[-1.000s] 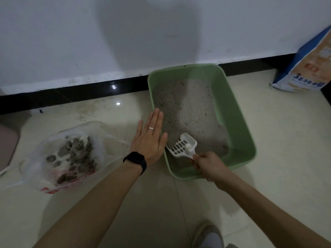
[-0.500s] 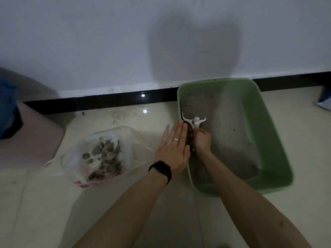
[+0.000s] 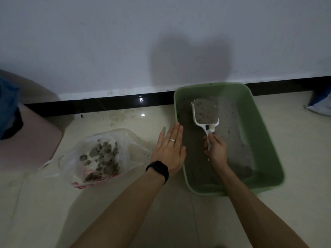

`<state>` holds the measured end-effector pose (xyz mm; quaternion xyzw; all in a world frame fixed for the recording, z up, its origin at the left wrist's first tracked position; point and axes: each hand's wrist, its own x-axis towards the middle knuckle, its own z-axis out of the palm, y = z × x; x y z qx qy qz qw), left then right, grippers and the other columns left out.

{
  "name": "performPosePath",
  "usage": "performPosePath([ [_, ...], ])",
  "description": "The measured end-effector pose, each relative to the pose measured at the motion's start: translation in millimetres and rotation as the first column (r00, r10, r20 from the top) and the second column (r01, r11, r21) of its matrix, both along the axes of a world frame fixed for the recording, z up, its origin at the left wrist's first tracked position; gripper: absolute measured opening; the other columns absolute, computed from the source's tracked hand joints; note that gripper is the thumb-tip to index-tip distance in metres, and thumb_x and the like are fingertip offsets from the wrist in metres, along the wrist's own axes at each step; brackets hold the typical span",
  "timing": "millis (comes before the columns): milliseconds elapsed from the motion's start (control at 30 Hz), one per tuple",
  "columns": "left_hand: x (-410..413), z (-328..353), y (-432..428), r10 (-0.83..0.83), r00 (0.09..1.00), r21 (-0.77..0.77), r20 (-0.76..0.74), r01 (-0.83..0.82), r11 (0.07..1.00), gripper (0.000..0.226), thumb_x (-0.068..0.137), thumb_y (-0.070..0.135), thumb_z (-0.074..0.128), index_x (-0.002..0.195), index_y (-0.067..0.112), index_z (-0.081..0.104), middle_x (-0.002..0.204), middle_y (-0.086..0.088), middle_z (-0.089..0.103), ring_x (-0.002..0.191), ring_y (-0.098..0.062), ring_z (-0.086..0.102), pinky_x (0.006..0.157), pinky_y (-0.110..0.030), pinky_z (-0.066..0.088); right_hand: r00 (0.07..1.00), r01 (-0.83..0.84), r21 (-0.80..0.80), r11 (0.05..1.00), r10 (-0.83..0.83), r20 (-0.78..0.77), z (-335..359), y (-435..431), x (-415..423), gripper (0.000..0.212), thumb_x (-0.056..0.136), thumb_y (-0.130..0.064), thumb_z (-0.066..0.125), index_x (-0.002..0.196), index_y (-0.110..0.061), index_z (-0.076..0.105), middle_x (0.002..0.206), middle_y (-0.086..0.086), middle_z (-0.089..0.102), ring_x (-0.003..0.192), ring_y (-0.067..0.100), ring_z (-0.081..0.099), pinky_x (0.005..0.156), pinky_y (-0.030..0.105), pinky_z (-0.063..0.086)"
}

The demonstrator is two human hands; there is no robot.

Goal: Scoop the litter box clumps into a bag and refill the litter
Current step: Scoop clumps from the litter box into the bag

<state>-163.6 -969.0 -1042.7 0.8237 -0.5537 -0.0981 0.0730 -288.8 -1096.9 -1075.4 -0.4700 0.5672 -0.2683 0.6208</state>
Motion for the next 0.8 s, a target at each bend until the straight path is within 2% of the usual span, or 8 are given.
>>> performPosePath([
  [100,0.8,-0.1,0.4,-0.008,1.0,0.005,0.0,0.008,1.0,0.067,0.095,0.042,0.01,0.151,0.016,-0.017,0.155,0.003,-0.025,0.148,-0.016,-0.01,0.113,-0.035,-0.02,1.0,-0.014,-0.078,0.997,0.014,0.01,9.5,3.2,-19.6,0.033,0.097,-0.025,0.049,0.065,-0.018,0.058,0.056,-0.001,0.044,0.047,0.011,0.037,0.041,0.021,0.027],
  [233,3.1,2.8,-0.4,-0.032,0.999,0.035,0.025,0.031,0.999,0.067,0.095,0.043,0.009,0.149,0.015,-0.02,0.155,0.002,-0.028,0.147,-0.015,-0.013,0.111,-0.036,-0.026,0.995,-0.05,-0.19,0.98,0.032,-0.095,24.1,10.9,-41.9,0.045,0.097,-0.028,0.05,0.053,-0.022,0.055,0.047,-0.006,0.043,0.043,0.011,0.038,0.042,0.021,0.03],
  [367,3.9,4.2,-1.4,-0.04,0.999,0.053,0.035,0.038,0.998,0.067,0.096,0.045,0.007,0.149,0.015,-0.022,0.155,0.002,-0.029,0.147,-0.014,-0.016,0.11,-0.037,-0.027,0.994,-0.07,-0.226,0.972,0.049,-0.098,41.0,15.6,-52.8,0.046,0.099,-0.027,0.051,0.054,-0.022,0.059,0.046,-0.004,0.045,0.04,0.011,0.039,0.039,0.019,0.03],
  [467,4.7,3.6,-1.7,-0.042,0.999,0.065,0.007,0.042,0.997,0.066,0.099,0.047,0.009,0.15,0.017,-0.021,0.154,0.003,-0.031,0.146,-0.013,-0.019,0.113,-0.038,-0.022,0.996,-0.064,-0.26,0.963,0.045,-0.078,52.5,18.9,-54.6,0.048,0.1,-0.024,0.051,0.053,-0.023,0.059,0.046,-0.002,0.046,0.04,0.01,0.039,0.038,0.016,0.031],
  [567,6.0,3.6,-1.4,-0.043,0.999,0.066,-0.012,0.044,0.997,0.066,0.099,0.049,0.008,0.15,0.019,-0.021,0.154,0.004,-0.032,0.143,-0.01,-0.025,0.116,-0.041,-0.018,0.996,-0.068,-0.277,0.959,0.047,-0.08,58.6,21.8,-54.0,0.046,0.101,-0.023,0.051,0.055,-0.017,0.056,0.047,0.0,0.047,0.041,0.012,0.039,0.039,0.018,0.031],
  [667,8.5,3.7,-0.3,-0.064,0.998,0.067,-0.015,0.064,0.996,0.064,0.097,0.054,0.001,0.148,0.024,-0.024,0.153,0.005,-0.032,0.137,-0.008,-0.032,0.115,-0.041,-0.019,0.994,-0.08,-0.29,0.954,0.054,-0.097,59.8,23.8,-53.9,0.046,0.101,-0.025,0.05,0.056,-0.017,0.055,0.047,-0.001,0.048,0.041,0.012,0.041,0.04,0.019,0.031],
  [800,15.9,2.9,2.9,-0.112,0.994,0.084,0.002,0.112,0.99,0.066,0.094,0.058,-0.003,0.147,0.027,-0.025,0.156,0.006,-0.029,0.144,-0.011,-0.024,0.116,-0.043,-0.018,0.996,-0.061,-0.255,0.965,0.042,-0.078,60.2,25.1,-56.0,0.042,0.101,-0.024,0.05,0.061,-0.019,0.062,0.049,0.001,0.048,0.041,0.014,0.039,0.04,0.019,0.03],
])
